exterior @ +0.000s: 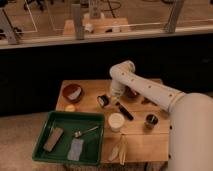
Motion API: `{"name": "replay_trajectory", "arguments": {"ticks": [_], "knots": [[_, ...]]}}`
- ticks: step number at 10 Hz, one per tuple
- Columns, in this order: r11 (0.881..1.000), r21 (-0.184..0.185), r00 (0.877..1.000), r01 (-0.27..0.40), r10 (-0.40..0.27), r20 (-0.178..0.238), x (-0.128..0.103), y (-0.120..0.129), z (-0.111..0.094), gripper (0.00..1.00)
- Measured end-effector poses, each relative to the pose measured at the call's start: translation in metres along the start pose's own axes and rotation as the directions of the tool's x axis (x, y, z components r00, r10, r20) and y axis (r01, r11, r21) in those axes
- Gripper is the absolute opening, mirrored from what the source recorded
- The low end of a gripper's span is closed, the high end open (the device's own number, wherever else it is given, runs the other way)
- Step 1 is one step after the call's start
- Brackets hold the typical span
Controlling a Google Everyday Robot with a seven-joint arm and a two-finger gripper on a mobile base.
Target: Place brush in table surface
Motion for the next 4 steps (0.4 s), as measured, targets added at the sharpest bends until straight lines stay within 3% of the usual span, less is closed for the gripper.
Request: {"name": "replay_trajectory", "arguments": {"ticks": [4], "knots": [[1.0, 0.004, 0.987, -0.029, 0.028, 0.159, 0.011, -0.003, -0.014, 0.66]]}}
